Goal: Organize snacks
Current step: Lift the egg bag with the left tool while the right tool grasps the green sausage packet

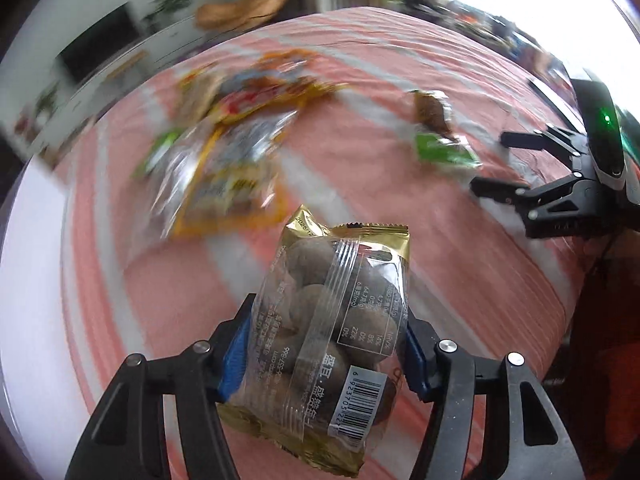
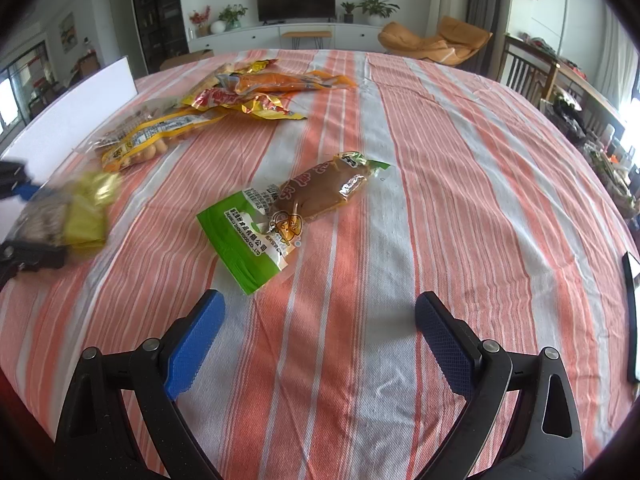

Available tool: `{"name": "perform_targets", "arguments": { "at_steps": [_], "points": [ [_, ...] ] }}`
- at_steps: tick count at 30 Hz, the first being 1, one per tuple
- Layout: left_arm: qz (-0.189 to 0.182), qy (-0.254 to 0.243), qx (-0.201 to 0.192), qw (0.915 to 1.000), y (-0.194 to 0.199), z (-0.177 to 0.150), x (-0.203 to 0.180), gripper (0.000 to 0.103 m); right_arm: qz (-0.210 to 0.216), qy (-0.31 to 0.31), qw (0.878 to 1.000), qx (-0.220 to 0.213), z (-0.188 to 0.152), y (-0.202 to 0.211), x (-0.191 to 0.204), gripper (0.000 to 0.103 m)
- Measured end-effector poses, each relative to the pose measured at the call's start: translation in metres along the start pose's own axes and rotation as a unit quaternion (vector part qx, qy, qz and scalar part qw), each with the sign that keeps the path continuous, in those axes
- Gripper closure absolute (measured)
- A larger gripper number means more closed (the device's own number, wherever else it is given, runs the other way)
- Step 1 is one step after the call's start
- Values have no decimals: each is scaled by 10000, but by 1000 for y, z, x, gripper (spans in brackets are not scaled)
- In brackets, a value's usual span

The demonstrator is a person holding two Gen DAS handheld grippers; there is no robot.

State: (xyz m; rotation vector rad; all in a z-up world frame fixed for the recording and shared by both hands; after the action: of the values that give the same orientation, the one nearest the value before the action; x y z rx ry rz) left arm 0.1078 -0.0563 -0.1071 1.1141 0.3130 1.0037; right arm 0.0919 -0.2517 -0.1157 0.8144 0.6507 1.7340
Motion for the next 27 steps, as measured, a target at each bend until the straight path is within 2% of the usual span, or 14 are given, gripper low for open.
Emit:
{"name": "perform_targets", "arguments": {
  "at_steps": [6,12,16,21,27],
  "points": [
    [163,1019,-50,9946,14,-33,37,41,1,1,10000,-2,0,0,0,5],
    [104,1992,-87,9799,16,-49,69,41,-1,2,10000,-2,0,0,0,5],
    [300,2119,-79,9768,13,-52,72,41,-1,3,10000,-2,0,0,0,5],
    [626,1888,-116,9799,11,-50,68,41,-2,3,10000,-3,0,0,0,5],
    [531,2082,-215,9764,13,-46,69,42,32,10,10000,37,0,0,0,5]
  ]
}}
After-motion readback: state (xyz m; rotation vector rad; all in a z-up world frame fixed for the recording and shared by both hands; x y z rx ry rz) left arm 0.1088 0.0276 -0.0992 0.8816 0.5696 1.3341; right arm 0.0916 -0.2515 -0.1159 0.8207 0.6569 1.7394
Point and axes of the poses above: each gripper's, at about its wrist camera, not at the fingertips, and y roughly against the way its jaws point, x to its left, z to its top, the point moved 8 cm from there along -y, roughly the way its jaws point, and after that the axes turned 15 degrees about z, right-handed, at the moved point
